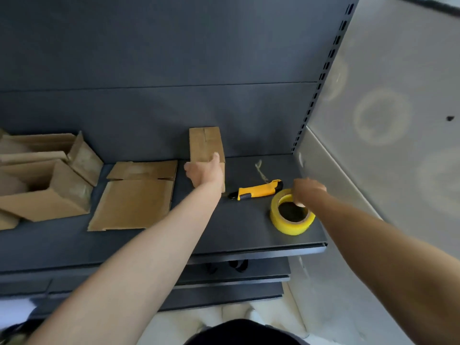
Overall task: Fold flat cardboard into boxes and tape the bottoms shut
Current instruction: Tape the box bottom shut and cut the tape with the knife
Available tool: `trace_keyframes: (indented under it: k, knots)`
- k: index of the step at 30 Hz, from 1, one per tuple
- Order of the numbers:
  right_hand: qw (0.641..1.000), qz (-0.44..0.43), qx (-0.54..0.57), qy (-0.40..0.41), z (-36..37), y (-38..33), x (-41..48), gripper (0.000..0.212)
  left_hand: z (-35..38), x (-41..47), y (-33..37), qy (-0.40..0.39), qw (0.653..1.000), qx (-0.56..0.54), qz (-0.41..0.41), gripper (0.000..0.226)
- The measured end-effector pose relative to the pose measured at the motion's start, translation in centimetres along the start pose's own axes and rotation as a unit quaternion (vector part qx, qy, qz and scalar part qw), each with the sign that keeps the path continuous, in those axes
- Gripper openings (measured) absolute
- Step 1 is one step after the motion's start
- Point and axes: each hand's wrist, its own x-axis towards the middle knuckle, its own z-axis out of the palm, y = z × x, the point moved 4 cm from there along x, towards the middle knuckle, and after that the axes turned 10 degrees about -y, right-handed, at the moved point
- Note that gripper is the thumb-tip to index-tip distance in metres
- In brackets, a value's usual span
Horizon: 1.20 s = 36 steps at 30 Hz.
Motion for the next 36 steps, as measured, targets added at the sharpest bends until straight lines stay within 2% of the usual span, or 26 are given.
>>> trace_keyframes:
  k: [2,5,9,11,14,16,19,26,29,34,36]
  knots:
    - [1.000,-0.011,-0.010,-0.019,-1.2,-1.0,0.2,0.038,-1.2,0.7,-0.4,0.001,0.995,-0.071,-0.077,0.073]
    - [0.995,-0.085,0.037,0.030,-5.0,-4.4,0.9,0.035,-2.1,1.1,-0.7,-0.021,0.989,-0.067,-0.127,0.071]
    - [0.940,-0.252,0.205,0.104,-10.8,-11.9,0.1,0.035,-2.2,1.6,0.2,-0.063,0.988,-0.075,-0.123,0.051]
    - [0.919,-0.295,0.228,0.126,-12.4,-15.0,-0.3,0.041,-2.5,1.7,0.6,-0.073,0.987,-0.053,-0.130,0.042]
    - [0.936,-0.284,0.185,0.092,-12.7,-17.3,0.7,0.051,-3.2,1.9,0.4,-0.075,0.987,-0.044,-0.133,0.042]
    - [0.942,-0.256,0.204,0.069,-12.4,-17.4,1.8,0.050,-3.9,2.1,-0.1,-0.066,0.988,-0.048,-0.128,0.044]
    - [0.927,-0.264,0.254,0.081,-12.5,-17.3,2.3,0.048,-4.2,1.8,-0.4,-0.077,0.983,-0.087,-0.145,0.042]
    - [0.890,-0.302,0.291,0.180,-13.6,-15.8,0.6,0.048,-4.1,0.7,0.2,-0.056,0.971,-0.184,-0.139,0.047]
    - [0.879,-0.316,0.300,0.195,-13.3,-14.8,0.1,0.045,-4.0,0.5,0.0,-0.040,0.976,-0.174,-0.121,0.042]
    - [0.850,-0.340,0.348,0.202,-13.2,-13.0,-0.8,0.025,-4.7,-0.3,0.7,0.000,0.987,-0.143,-0.076,0.039]
    - [0.832,-0.342,0.399,0.176,-13.2,-12.6,-1.3,0.035,-5.4,-0.8,1.0,0.016,0.991,-0.119,-0.059,0.038]
